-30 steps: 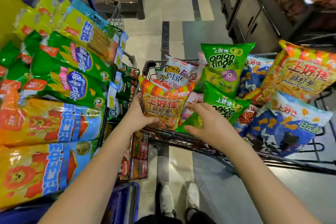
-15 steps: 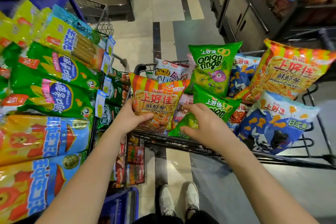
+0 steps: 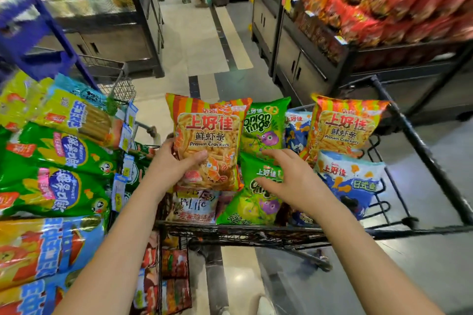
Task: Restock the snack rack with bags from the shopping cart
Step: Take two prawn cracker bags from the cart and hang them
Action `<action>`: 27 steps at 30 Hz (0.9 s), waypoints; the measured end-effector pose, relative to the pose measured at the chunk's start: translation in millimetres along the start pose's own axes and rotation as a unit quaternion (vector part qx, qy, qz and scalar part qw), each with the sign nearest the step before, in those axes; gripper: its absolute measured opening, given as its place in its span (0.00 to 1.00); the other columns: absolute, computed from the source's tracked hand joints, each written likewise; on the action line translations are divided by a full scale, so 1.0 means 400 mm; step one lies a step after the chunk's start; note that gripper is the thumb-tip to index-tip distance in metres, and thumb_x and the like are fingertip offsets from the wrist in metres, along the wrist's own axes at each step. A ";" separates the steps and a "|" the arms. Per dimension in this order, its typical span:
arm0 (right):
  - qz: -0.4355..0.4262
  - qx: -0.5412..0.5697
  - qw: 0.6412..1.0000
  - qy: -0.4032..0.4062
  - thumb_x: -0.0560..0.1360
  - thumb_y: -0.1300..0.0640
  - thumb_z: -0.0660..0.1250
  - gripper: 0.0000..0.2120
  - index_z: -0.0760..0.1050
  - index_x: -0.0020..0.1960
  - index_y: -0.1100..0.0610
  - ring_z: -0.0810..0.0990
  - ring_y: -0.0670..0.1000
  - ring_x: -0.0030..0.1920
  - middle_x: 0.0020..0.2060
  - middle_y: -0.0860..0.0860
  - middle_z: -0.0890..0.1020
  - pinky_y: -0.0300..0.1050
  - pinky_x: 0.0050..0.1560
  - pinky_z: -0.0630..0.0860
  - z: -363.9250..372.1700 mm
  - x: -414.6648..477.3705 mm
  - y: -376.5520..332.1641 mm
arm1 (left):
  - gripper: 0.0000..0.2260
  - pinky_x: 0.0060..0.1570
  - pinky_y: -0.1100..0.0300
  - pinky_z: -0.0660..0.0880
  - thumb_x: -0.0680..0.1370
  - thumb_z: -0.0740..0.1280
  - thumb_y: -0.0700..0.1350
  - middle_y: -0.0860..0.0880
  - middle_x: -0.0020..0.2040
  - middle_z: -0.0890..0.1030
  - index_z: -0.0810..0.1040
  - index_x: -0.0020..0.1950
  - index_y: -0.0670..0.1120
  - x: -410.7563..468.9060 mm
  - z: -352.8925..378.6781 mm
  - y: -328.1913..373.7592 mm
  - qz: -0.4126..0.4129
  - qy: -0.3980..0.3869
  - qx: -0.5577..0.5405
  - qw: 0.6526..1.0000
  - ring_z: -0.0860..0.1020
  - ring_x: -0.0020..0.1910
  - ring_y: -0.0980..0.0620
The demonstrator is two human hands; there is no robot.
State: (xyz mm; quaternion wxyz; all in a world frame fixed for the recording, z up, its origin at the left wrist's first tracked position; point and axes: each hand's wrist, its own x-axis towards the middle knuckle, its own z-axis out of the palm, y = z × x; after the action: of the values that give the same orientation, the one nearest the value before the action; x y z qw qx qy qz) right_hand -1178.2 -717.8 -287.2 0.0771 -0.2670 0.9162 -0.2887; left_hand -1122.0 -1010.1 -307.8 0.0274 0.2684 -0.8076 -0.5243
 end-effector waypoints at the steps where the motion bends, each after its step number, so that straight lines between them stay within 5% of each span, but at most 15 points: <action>1: 0.011 0.002 1.000 0.011 0.76 0.43 0.72 0.32 0.67 0.77 0.47 0.75 0.51 0.67 0.69 0.48 0.73 0.52 0.64 0.75 -0.020 -0.004 0.012 | 0.44 0.66 0.44 0.76 0.61 0.79 0.72 0.54 0.64 0.81 0.72 0.72 0.56 0.007 0.011 0.024 0.015 -0.008 0.001 1.000 0.80 0.62 0.50; 9: 0.073 0.017 0.992 0.100 0.76 0.44 0.73 0.30 0.69 0.75 0.47 0.75 0.46 0.63 0.66 0.47 0.76 0.48 0.65 0.75 -0.180 -0.029 0.144 | 0.39 0.59 0.49 0.81 0.60 0.81 0.68 0.56 0.58 0.85 0.76 0.67 0.57 0.019 0.146 0.195 0.080 -0.057 -0.079 0.992 0.85 0.55 0.54; 19: 0.121 0.035 0.984 0.125 0.74 0.42 0.75 0.31 0.72 0.73 0.51 0.78 0.49 0.63 0.64 0.48 0.77 0.46 0.63 0.75 -0.309 -0.008 0.356 | 0.44 0.61 0.43 0.80 0.54 0.82 0.71 0.55 0.59 0.85 0.75 0.67 0.61 0.044 0.347 0.296 0.058 -0.090 -0.090 0.990 0.85 0.55 0.51; 24: 0.165 0.041 0.975 0.145 0.72 0.43 0.77 0.23 0.76 0.61 0.53 0.79 0.50 0.55 0.53 0.49 0.79 0.45 0.52 0.74 -0.317 0.004 0.461 | 0.45 0.61 0.41 0.80 0.54 0.82 0.72 0.54 0.61 0.84 0.72 0.68 0.63 0.057 0.406 0.305 0.041 -0.080 -0.094 0.991 0.85 0.57 0.48; 27: 0.195 0.052 0.968 0.152 0.69 0.41 0.79 0.28 0.75 0.61 0.56 0.79 0.49 0.54 0.54 0.50 0.79 0.43 0.47 0.72 -0.318 0.020 0.500 | 0.45 0.61 0.41 0.80 0.55 0.82 0.71 0.55 0.61 0.84 0.72 0.69 0.62 0.060 0.417 0.300 0.035 -0.069 -0.099 0.992 0.85 0.57 0.48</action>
State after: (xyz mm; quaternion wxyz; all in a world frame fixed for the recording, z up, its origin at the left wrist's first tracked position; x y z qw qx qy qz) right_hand -1311.4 -521.8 -296.5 0.0053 -0.0323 0.9353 -0.3524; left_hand -1245.3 -845.5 -284.8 0.0167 0.1991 -0.7606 -0.6177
